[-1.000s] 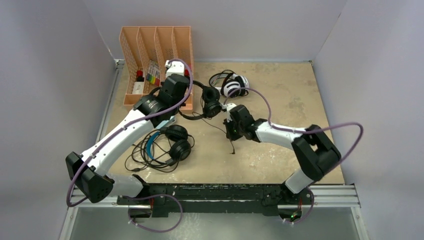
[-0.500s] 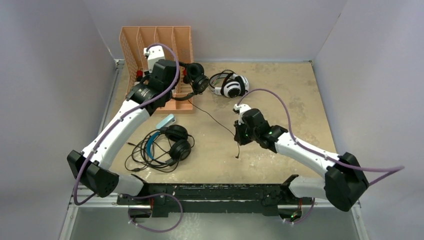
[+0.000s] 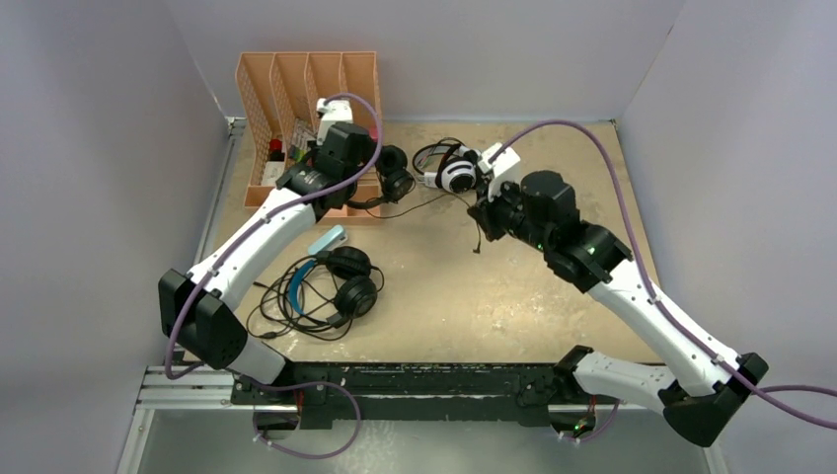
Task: Wrap the headphones
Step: Wrap the headphones cable around the headphones, then place the headphones at the center of the board.
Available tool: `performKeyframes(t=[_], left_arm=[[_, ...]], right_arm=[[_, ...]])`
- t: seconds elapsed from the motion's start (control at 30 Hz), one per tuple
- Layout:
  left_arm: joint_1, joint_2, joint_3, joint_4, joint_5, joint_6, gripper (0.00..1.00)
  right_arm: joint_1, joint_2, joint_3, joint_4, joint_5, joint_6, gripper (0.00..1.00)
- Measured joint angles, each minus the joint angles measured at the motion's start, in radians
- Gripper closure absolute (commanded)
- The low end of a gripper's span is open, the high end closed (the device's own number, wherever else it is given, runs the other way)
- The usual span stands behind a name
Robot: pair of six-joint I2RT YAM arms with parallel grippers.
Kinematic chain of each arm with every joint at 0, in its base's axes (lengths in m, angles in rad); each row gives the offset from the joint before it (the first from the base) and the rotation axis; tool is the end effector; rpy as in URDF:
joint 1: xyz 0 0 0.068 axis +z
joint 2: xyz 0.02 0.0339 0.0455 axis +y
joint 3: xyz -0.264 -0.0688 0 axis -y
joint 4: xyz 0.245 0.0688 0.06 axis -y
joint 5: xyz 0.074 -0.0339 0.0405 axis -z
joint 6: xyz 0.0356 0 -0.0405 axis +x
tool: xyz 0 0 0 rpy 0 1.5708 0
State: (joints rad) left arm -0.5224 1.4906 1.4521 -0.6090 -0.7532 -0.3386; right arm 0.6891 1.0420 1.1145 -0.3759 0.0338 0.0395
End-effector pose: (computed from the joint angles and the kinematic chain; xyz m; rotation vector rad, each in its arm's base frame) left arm 0.2944 -0.1414 0.3669 -0.2085 2.0291 0.3038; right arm 0.1794 0.1462 0.3863 -0.5842 1.8089 0.4676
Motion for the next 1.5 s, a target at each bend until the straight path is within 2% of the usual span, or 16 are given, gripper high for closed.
performKeyframes(t=[0.2,0.5,0.7,1.03,1.5], left_arm=[[-0.048,0.045,-0.040,0.018,-0.006,0.055,1.00],[-0.112,0.049,-0.076,0.022,0.013,0.099,1.00],[-0.153,-0.007,-0.134,0.046,0.072,0.140,1.00],[-0.161,-0.210,-0.206,0.061,0.171,0.202,1.00],[-0.167,-0.374,-0.246,0.090,0.363,0.234,1.00]], right_arm=[[0.000,0.081,0.233,-0.038,-0.018,-0.134,1.00],[0.001,0.184,0.451,-0.042,-0.056,-0.238,1.00],[-0.029,0.276,0.493,-0.031,-0.076,-0.288,1.00],[-0.194,0.393,0.501,0.011,-0.240,-0.303,1.00],[-0.250,0.546,0.492,0.122,-0.505,-0.275,1.00]])
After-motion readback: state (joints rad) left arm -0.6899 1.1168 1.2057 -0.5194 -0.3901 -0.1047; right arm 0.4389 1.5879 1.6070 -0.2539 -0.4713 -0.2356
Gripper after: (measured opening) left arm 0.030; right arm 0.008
